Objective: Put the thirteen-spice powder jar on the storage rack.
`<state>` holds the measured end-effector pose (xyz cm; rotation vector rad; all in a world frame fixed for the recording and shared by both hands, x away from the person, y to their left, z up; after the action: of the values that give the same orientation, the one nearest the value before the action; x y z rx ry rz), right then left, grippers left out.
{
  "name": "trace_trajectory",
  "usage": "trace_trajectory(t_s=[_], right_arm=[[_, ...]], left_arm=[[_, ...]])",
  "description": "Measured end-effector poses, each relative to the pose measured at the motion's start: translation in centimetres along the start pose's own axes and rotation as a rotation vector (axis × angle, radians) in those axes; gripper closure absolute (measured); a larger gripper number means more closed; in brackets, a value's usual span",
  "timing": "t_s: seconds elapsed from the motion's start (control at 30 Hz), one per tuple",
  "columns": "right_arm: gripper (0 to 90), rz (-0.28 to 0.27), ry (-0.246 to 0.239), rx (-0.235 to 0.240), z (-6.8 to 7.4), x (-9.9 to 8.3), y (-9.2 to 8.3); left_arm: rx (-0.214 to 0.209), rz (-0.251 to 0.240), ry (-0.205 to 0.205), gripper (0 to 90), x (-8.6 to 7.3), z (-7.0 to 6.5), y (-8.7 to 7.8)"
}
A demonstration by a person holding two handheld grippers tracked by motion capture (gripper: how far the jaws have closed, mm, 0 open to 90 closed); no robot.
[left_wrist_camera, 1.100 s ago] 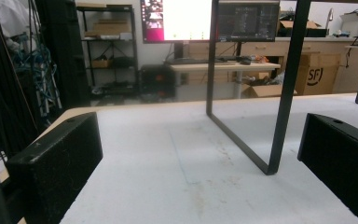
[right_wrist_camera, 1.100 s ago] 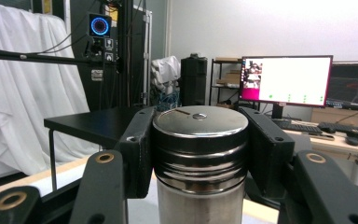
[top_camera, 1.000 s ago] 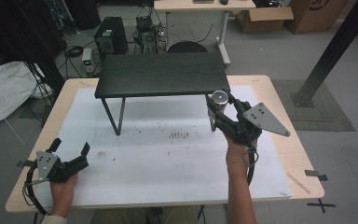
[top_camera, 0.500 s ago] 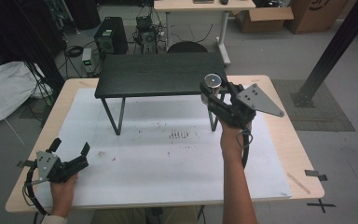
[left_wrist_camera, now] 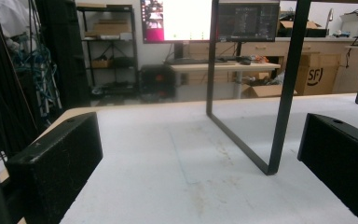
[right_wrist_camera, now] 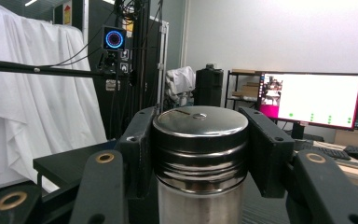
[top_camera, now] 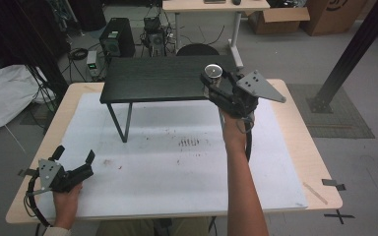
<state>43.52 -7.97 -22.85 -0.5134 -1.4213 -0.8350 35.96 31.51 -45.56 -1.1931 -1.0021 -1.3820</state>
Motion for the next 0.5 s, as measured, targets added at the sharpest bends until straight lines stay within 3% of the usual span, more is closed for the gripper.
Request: trace_trajectory(t_s=[0.5], right_arm=[[49.4, 0.029, 0.015, 0.007, -0.4, 0.1, 3.3]], left_arm=[[0.000, -0.002, -0.003, 0.2, 0.0, 0.0, 0.0]])
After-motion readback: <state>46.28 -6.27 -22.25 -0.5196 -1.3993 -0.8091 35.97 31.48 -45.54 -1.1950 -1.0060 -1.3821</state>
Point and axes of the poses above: each handheld gripper's, and its own axes: y roughly forward along the jaws, x roughly out of its top, z roughly to its left, the point moved 10 cm from there along y, roughly forward along the jaws, and after that the axes turned 10 degrees about y, right-handed, at the moved point
